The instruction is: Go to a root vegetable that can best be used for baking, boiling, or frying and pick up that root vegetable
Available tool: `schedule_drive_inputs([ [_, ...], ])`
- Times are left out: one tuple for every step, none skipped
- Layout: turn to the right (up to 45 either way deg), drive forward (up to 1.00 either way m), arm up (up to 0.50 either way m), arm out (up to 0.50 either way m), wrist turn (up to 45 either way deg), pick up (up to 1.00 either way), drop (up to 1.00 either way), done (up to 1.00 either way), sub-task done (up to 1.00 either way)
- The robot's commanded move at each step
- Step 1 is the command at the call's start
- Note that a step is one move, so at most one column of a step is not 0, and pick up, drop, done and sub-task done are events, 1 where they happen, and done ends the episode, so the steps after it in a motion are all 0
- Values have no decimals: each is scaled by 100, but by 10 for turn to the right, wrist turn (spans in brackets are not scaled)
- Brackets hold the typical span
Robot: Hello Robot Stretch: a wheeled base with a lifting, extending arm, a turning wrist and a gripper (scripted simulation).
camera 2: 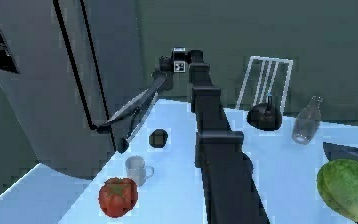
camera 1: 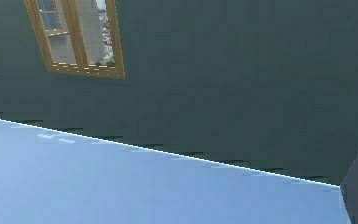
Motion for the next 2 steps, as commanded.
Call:
schedule_drive_inputs([
  [0, 0, 0, 0, 450, 0, 0, 0, 0],
  [0, 0, 0, 0, 450, 0, 0, 0, 0],
])
